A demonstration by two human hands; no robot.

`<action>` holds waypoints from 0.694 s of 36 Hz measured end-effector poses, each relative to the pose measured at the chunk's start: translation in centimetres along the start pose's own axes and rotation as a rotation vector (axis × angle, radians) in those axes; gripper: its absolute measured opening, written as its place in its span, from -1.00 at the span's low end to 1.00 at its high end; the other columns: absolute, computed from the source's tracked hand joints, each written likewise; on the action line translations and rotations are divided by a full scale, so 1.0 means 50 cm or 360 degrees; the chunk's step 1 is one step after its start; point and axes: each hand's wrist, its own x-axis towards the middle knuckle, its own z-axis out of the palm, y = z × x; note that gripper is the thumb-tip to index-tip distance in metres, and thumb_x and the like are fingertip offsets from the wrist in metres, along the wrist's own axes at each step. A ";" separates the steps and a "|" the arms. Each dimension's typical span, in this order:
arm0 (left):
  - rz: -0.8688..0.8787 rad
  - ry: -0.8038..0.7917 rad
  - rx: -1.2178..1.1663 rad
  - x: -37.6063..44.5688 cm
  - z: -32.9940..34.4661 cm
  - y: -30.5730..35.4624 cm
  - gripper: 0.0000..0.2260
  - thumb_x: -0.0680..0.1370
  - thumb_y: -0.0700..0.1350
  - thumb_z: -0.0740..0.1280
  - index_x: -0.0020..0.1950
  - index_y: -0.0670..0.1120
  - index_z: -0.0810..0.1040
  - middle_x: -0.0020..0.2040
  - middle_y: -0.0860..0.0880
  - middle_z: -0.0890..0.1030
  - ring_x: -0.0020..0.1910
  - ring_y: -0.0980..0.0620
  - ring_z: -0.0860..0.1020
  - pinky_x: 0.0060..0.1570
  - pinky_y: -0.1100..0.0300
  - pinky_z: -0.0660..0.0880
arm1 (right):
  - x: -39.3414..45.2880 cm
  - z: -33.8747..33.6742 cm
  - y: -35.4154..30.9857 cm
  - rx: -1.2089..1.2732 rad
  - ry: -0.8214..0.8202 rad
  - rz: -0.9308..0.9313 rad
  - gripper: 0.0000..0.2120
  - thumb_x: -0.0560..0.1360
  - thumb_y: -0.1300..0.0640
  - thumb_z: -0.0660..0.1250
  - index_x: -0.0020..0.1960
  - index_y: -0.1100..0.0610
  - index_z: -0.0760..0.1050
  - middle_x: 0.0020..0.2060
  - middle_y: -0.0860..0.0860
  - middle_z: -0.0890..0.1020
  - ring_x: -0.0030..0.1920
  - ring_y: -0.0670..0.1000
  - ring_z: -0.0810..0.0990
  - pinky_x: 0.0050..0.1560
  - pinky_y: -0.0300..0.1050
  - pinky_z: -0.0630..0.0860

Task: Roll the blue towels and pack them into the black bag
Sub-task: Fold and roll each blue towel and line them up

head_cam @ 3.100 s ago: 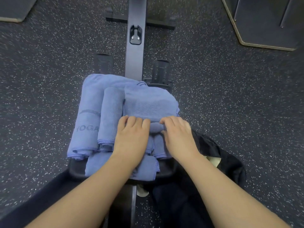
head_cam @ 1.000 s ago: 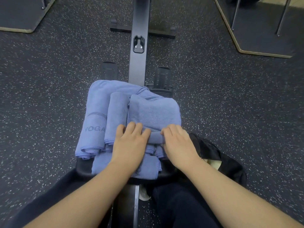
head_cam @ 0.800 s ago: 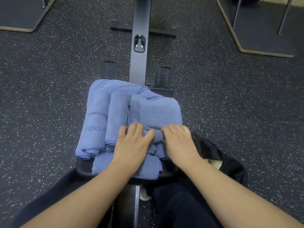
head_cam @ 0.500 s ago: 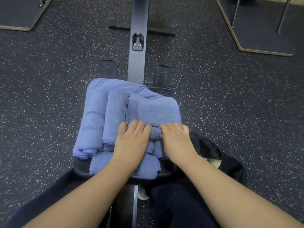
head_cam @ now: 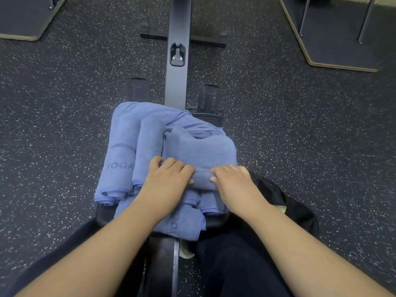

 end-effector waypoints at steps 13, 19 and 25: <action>-0.0166 0.0109 0.0090 0.010 0.009 0.015 -0.76 0.49 -0.06 0.15 -0.24 -0.03 0.58 -0.26 -0.03 0.49 -0.17 -0.08 0.40 -0.11 0.03 0.19 | 0.004 0.019 -0.022 0.0154 0.0330 0.0158 -0.82 0.37 0.27 0.44 -0.21 0.11 0.44 -0.24 0.02 0.46 -0.21 0.11 0.49 -0.35 -0.09 0.37; -0.0261 0.0177 0.0093 0.011 0.009 0.020 -0.90 0.39 -0.19 0.33 -0.16 -0.07 0.43 -0.33 -0.03 0.42 -0.27 -0.10 0.45 -0.20 0.04 0.16 | 0.006 0.034 -0.036 -0.0008 0.0378 0.0100 -0.79 0.30 0.18 0.07 -0.19 0.13 0.46 -0.26 0.04 0.47 -0.26 0.09 0.48 -0.28 -0.18 0.15; -0.0216 0.0189 0.0114 0.008 0.009 0.014 -0.83 0.53 -0.05 0.21 -0.22 -0.07 0.47 -0.29 -0.04 0.46 -0.25 -0.10 0.47 -0.17 0.04 0.19 | 0.000 0.045 -0.024 -0.0182 0.0319 0.0087 -0.75 0.24 0.23 0.39 -0.09 0.16 0.47 -0.18 0.07 0.49 -0.17 0.12 0.47 -0.15 -0.11 0.29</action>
